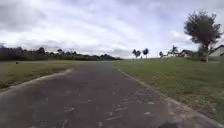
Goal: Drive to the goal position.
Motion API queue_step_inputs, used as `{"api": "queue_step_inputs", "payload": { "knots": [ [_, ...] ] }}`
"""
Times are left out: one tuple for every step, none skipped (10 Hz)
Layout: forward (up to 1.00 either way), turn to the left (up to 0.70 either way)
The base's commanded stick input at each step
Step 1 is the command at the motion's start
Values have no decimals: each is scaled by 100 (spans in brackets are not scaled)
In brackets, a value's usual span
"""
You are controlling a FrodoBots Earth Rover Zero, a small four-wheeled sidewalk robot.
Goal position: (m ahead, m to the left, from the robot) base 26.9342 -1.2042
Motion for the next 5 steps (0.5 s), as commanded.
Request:
{"api": "queue_step_inputs", "payload": {
  "knots": [
    [9,1],
    [9,1],
    [9,1],
    [9,1],
    [9,1]
  ]
}}
